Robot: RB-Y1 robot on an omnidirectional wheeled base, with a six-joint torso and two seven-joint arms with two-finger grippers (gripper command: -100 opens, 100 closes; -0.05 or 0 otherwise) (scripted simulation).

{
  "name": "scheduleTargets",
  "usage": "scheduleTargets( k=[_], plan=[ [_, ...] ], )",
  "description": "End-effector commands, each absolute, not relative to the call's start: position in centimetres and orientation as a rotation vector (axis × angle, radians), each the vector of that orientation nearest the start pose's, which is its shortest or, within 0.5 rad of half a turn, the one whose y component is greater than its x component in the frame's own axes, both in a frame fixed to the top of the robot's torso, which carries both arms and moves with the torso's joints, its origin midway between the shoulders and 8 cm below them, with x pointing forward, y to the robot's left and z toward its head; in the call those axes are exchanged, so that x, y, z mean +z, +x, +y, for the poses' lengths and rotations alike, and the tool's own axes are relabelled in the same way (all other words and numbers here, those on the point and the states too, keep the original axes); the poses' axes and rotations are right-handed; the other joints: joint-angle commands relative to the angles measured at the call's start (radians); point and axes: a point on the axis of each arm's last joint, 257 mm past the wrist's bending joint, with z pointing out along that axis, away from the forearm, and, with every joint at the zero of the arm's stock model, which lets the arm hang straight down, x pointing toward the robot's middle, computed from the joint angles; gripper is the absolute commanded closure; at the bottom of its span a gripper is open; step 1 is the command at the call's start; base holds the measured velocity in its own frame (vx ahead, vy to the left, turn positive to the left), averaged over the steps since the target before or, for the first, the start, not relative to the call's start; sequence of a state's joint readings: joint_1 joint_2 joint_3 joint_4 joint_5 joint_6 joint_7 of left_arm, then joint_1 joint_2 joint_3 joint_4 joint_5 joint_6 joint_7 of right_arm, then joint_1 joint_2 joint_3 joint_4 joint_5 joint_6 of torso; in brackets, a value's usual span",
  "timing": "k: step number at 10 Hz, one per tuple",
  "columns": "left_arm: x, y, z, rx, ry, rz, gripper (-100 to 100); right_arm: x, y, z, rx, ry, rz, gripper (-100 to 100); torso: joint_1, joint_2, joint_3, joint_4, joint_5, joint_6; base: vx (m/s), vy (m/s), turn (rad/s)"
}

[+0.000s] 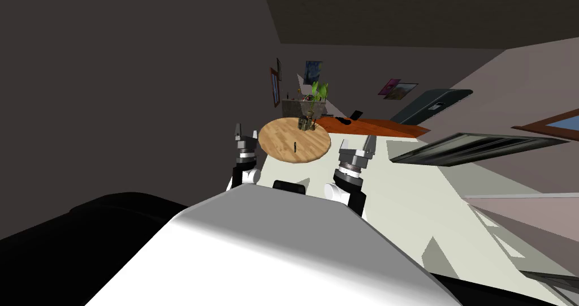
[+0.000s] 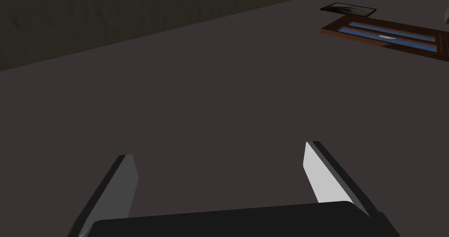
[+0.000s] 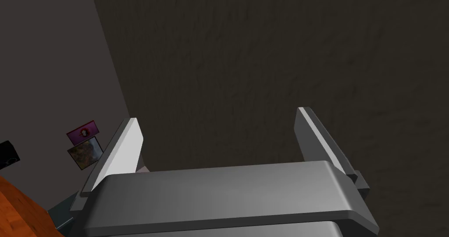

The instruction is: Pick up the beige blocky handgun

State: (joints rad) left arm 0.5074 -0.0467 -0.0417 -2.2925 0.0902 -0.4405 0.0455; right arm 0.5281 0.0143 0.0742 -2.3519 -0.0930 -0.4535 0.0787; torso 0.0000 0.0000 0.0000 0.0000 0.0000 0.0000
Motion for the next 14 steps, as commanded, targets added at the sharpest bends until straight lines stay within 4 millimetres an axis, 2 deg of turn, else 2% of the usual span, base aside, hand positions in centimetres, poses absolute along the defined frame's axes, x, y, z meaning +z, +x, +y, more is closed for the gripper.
scheduleTargets(
  k=[1, 4, 7, 10, 11, 13, 14],
  plan=[
    [1.1, 35.7, 27.7, -1.450, -0.801, 0.582, -100, 3.8, 33.7, -26.9, 1.354, 0.708, 0.566, 0, 0.000, 0.000, 0.000, 0.000, 0.000, 0.000, 0.013, -0.032, -0.038],
    [-0.4, 37.3, 27.1, -1.496, -0.814, 0.646, -100, 3.8, 33.7, -26.9, 1.354, 0.708, 0.566, 0, -0.006, -0.002, -0.001, 0.000, -0.001, 0.000, 0.027, -0.085, -0.034],
    [-2.7, 39.6, 26.9, -1.551, -0.873, 0.703, -100, 3.8, 33.7, -26.9, 1.354, 0.708, 0.566, 0, -0.008, -0.003, -0.002, -0.001, -0.002, 0.000, 0.039, -0.116, -0.049],
    [-5.1, 42.5, 27.2, -1.610, -0.969, 0.738, -100, 3.8, 33.7, -26.9, 1.354, 0.708, 0.566, 0, -0.009, -0.004, -0.002, -0.001, -0.002, 0.000, 0.052, -0.141, -0.050],
    [-5.8, 42.7, 27.3, -1.605, -0.981, 0.745, -100, 3.8, 33.7, -26.9, 1.354, 0.708, 0.566, 0, -0.011, -0.004, -0.002, -0.001, -0.002, 0.000, 0.022, -0.115, -0.003],
    [-8.1, 45.0, 27.9, -1.634, -1.074, 0.764, -100, 3.8, 33.7, -26.9, 1.354, 0.708, 0.566, 0, -0.007, -0.002, -0.001, -0.001, -0.002, 0.000, 0.034, -0.114, -0.039],
    [-8.3, 45.0, 27.9, -1.635, -1.079, 0.765, -100, 3.8, 33.7, -26.9, 1.354, 0.708, 0.566, 0, -0.009, -0.003, -0.002, -0.001, -0.002, 0.000, 0.034, -0.098, -0.010]
  ],
)
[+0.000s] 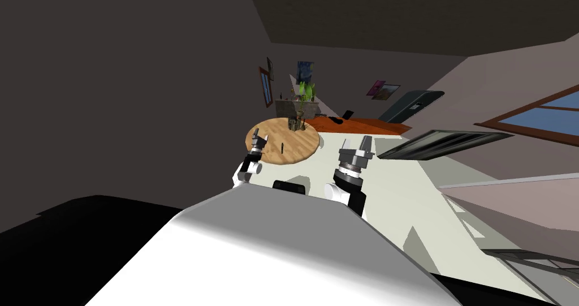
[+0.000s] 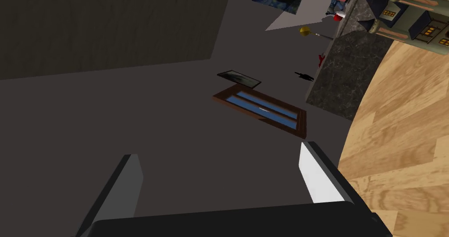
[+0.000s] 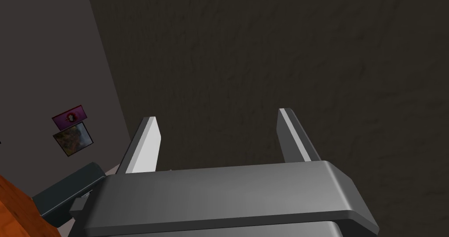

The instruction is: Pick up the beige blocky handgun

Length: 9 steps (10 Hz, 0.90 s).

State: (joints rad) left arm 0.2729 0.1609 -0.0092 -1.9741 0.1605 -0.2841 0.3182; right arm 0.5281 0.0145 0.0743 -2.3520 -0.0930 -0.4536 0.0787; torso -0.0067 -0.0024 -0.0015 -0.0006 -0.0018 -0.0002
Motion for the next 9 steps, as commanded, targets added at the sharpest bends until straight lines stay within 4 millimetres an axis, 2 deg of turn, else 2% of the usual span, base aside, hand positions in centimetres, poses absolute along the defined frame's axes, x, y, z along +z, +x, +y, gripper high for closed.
scheduleTargets(
  k=[1, 3, 6, 7, 8, 9],
  plan=[
    [-9.6, 46.2, 28.3, -1.647, -1.136, 0.771, -100, 3.8, 33.7, -26.9, 1.354, 0.708, 0.566, 0, 0.000, 0.000, 0.000, 0.000, 0.000, 0.000, 0.048, -0.094, -0.023],
    [-11.4, 48.5, 29.0, -1.666, -1.233, 0.774, -100, 3.8, 33.7, -26.9, 1.354, 0.708, 0.566, 0, -0.001, -0.001, -0.001, 0.000, 0.000, 0.000, 0.037, -0.142, -0.033],
    [-14.1, 49.9, 29.8, -1.667, -1.334, 0.775, -100, 3.8, 33.7, -26.9, 1.354, 0.708, 0.566, 0, 0.000, 0.000, 0.000, 0.000, 0.000, 0.000, 0.034, -0.092, -0.005],
    [-14.9, 51.1, 30.2, -1.678, -1.392, 0.764, -100, 3.8, 33.7, -26.9, 1.354, 0.708, 0.566, 0, 0.002, 0.001, 0.000, 0.000, 0.000, 0.000, 0.026, -0.080, -0.011],
    [-15.7, 51.1, 30.4, -1.667, -1.408, 0.769, -100, 3.8, 33.7, -26.9, 1.354, 0.708, 0.566, 0, 0.002, 0.001, 0.000, 0.000, 0.000, 0.000, 0.028, -0.063, -0.001],
    [-16.3, 52.3, 30.8, -1.679, -1.465, 0.754, -100, 3.8, 33.7, -26.9, 1.354, 0.708, 0.566, 0, 0.003, 0.001, 0.000, 0.000, 0.001, 0.000, 0.027, -0.071, -0.005]
  ],
)
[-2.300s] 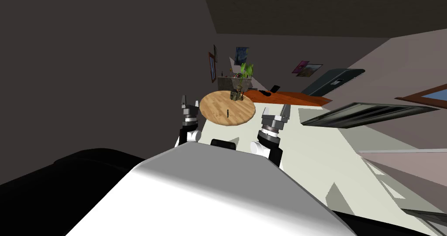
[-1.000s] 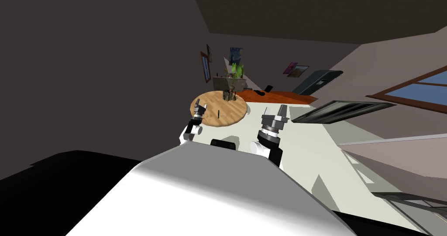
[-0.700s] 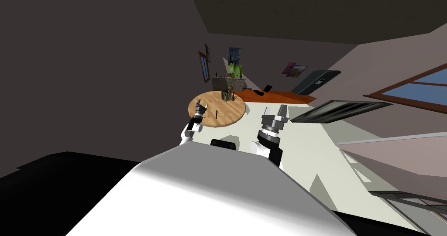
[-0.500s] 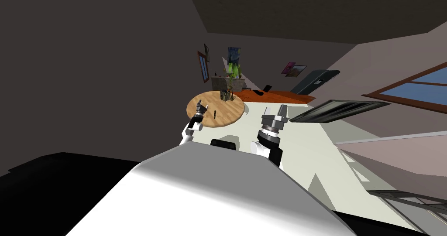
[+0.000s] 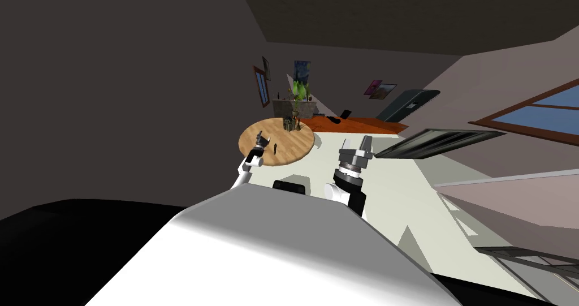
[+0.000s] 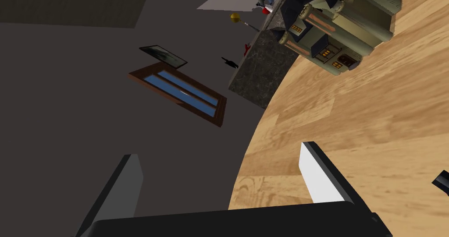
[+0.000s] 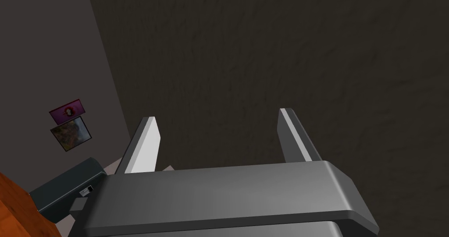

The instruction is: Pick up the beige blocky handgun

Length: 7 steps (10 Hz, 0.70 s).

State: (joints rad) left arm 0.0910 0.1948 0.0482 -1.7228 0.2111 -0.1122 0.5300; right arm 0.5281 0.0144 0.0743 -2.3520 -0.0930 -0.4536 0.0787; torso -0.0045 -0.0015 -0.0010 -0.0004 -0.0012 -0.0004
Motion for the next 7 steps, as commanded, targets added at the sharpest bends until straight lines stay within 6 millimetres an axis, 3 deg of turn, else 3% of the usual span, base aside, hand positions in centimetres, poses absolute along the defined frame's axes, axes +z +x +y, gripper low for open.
scheduleTargets(
  k=[1, 4, 6, 7],
  plan=[
    [-17.2, 52.3, 31.0, -1.666, -1.483, 0.760, -100, 3.8, 33.7, -26.9, 1.354, 0.708, 0.566, 0, 0.000, 0.000, 0.000, 0.000, 0.000, 0.000, 0.019, -0.070, 0.002],
    [-19.2, 54.5, 32.3, -1.669, -1.617, 0.724, -100, 3.8, 33.7, -26.9, 1.354, 0.708, 0.566, 0, 0.000, 0.000, 0.000, 0.000, 0.000, 0.000, 0.030, -0.078, 0.002],
    [-20.7, 54.4, 32.6, -1.646, -1.647, 0.731, -100, 3.8, 33.7, -26.9, 1.354, 0.708, 0.566, 0, 0.000, 0.000, 0.000, 0.000, 0.000, 0.000, 0.012, -0.051, 0.004],
    [-21.5, 55.5, 33.2, -1.644, -1.713, 0.707, -100, 3.8, 33.7, -26.9, 1.354, 0.708, 0.566, 0, 0.002, 0.001, 0.001, 0.000, 0.000, 0.000, 0.019, -0.044, 0.006]
  ],
)
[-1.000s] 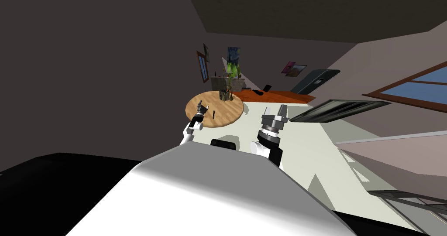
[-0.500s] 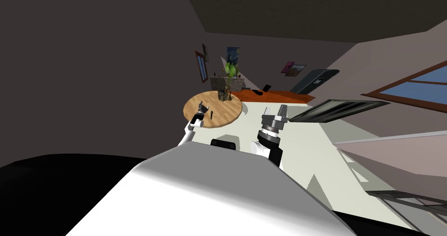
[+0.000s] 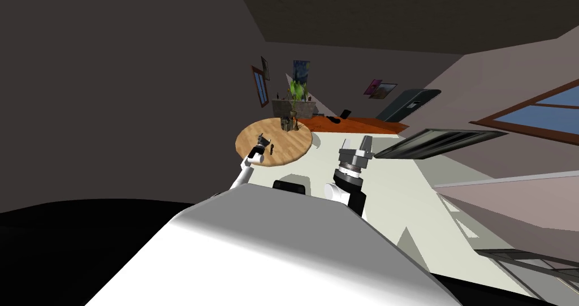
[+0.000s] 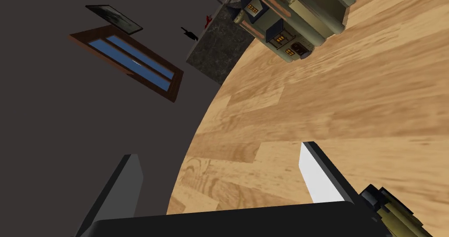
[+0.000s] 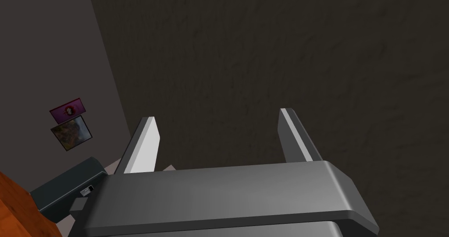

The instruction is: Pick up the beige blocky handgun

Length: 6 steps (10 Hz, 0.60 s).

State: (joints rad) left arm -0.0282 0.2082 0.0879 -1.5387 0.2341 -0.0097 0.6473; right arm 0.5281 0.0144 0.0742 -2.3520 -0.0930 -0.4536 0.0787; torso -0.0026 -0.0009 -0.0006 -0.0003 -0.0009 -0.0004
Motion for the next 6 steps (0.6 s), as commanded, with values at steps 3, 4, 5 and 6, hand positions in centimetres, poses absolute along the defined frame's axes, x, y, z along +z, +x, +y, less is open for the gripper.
scheduleTargets(
  k=[3, 4, 5, 6],
  plan=[
    [-23.8, 56.3, 34.3, -1.613, -1.811, 0.685, -100, 3.8, 33.7, -26.9, 1.354, 0.708, 0.566, 0, -0.002, -0.001, 0.000, 0.000, 0.000, 0.000, 0.026, -0.065, 0.011],
    [-23.8, 57.2, 34.9, -1.617, -1.863, 0.651, -100, 3.8, 33.7, -26.9, 1.354, 0.708, 0.566, 0, -0.002, 0.000, 0.000, 0.000, 0.000, 0.000, 0.017, -0.075, 0.017],
    [-25.2, 57.0, 35.2, -1.593, -1.891, 0.655, -100, 3.8, 33.7, -26.9, 1.354, 0.708, 0.566, 0, -0.002, 0.000, 0.000, 0.000, -0.001, 0.000, 0.016, -0.061, 0.008],
    [-25.6, 57.0, 35.3, -1.585, -1.899, 0.656, -100, 3.8, 33.7, -26.9, 1.354, 0.708, 0.566, 0, -0.001, 0.000, 0.000, 0.000, 0.000, 0.000, 0.008, -0.028, 0.001]
  ],
)
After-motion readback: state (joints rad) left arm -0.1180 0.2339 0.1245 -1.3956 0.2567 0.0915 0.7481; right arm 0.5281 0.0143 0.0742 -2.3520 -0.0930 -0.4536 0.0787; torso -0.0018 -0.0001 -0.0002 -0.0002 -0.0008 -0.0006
